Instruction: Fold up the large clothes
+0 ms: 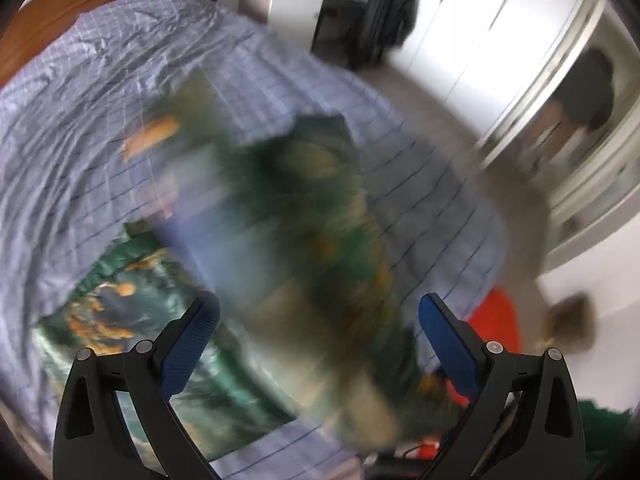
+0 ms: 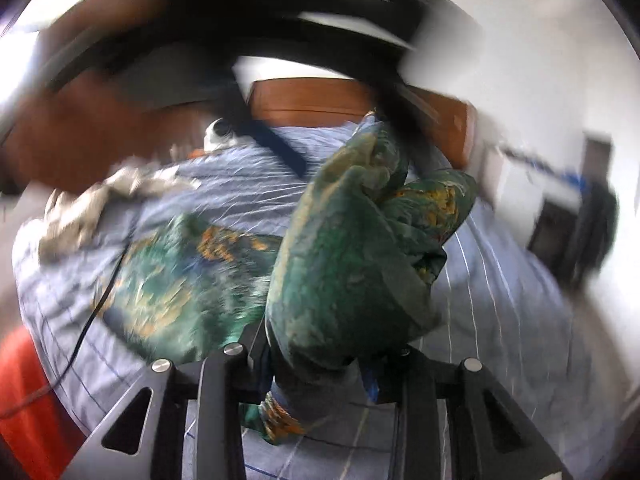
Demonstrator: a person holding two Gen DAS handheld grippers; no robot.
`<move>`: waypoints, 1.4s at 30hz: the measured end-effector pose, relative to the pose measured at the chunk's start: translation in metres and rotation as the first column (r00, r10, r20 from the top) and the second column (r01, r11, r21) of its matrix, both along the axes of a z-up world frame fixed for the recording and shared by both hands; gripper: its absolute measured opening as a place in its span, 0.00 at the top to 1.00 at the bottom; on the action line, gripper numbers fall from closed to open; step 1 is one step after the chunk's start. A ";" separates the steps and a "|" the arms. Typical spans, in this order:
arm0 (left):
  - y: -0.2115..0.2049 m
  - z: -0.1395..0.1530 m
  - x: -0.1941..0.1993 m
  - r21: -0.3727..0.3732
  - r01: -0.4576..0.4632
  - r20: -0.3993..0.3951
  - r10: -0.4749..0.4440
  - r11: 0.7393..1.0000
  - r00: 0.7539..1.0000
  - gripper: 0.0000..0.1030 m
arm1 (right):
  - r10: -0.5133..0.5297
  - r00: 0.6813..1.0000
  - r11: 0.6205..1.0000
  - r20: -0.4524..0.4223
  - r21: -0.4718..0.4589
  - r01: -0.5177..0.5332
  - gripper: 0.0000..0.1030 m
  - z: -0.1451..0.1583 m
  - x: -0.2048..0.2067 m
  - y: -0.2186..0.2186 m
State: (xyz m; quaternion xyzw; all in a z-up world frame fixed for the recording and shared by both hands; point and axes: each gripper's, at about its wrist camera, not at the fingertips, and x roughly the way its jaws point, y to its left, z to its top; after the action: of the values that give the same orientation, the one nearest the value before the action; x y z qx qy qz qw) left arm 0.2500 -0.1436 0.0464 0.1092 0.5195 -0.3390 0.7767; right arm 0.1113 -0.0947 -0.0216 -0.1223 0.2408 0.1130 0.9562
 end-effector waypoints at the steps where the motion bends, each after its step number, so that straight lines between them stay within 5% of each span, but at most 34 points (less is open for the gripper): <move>1: -0.003 -0.006 -0.003 0.054 0.003 0.002 -0.003 0.999 1.000 0.03 | 0.031 0.999 0.998 0.018 -0.055 -0.030 0.67 -0.002 -0.003 0.015; 3: -0.005 -0.015 -0.006 0.161 -0.020 0.031 0.016 0.987 0.999 0.03 | 0.072 0.996 0.990 0.044 -0.128 -0.066 0.67 -0.007 -0.009 0.034; 5: -0.003 -0.025 -0.004 0.242 -0.060 0.089 0.040 0.968 0.995 0.34 | 0.099 0.993 0.982 0.059 -0.168 -0.088 0.67 -0.012 -0.013 0.044; 6: 0.003 -0.029 -0.001 0.270 -0.088 0.107 0.061 0.959 0.992 0.60 | 0.107 0.993 0.979 0.059 -0.179 -0.095 0.67 -0.013 -0.012 0.049; 9: 0.034 -0.033 0.014 0.170 -0.114 0.039 0.109 0.979 0.993 0.70 | 0.135 0.991 0.976 0.007 -0.176 -0.132 0.57 -0.017 -0.006 0.047; 13: 0.106 -0.030 0.033 0.034 -0.204 -0.022 0.205 0.978 0.979 0.71 | 0.217 0.973 0.975 -0.077 -0.036 -0.221 0.48 -0.007 -0.017 0.026; 19: 0.207 -0.048 0.048 -0.077 -0.333 -0.079 0.327 0.940 0.942 0.70 | 0.146 0.968 0.966 -0.205 0.239 -0.095 0.48 0.003 0.011 -0.033; 23: 0.276 -0.069 0.054 -0.101 -0.433 -0.104 0.423 0.896 0.900 0.69 | 0.192 0.965 0.950 -0.182 0.280 -0.136 0.56 0.021 0.043 -0.019; 28: 0.331 -0.095 0.045 -0.176 -0.508 -0.167 0.483 0.843 0.859 0.65 | 0.328 0.921 0.923 -0.211 0.278 -0.265 0.61 0.018 0.090 0.050; 31: 0.347 -0.118 0.037 -0.206 -0.529 -0.197 0.494 0.823 0.847 0.59 | 0.422 0.850 0.892 -0.315 0.312 -0.327 0.61 -0.017 0.113 0.098; 34: 0.358 -0.144 0.037 -0.212 -0.572 -0.257 0.520 0.792 0.815 0.53 | 0.407 0.780 0.914 -0.475 0.217 -0.344 0.62 -0.083 0.133 0.133; 36: 0.366 -0.159 0.035 -0.253 -0.597 -0.291 0.529 0.761 0.797 0.51 | 0.388 0.785 0.921 -0.483 0.243 -0.306 0.62 -0.106 0.136 0.134; 42: 0.374 -0.156 0.029 -0.322 -0.593 -0.301 0.514 0.738 0.803 0.49 | 0.395 0.735 0.914 -0.551 0.315 -0.256 0.62 -0.062 0.162 0.140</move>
State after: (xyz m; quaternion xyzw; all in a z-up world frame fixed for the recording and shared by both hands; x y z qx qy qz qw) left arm 0.2793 0.2308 -0.1097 -0.2459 0.5197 -0.1994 0.7936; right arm 0.2737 0.0456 -0.0835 -0.0148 0.4938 0.3381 0.8010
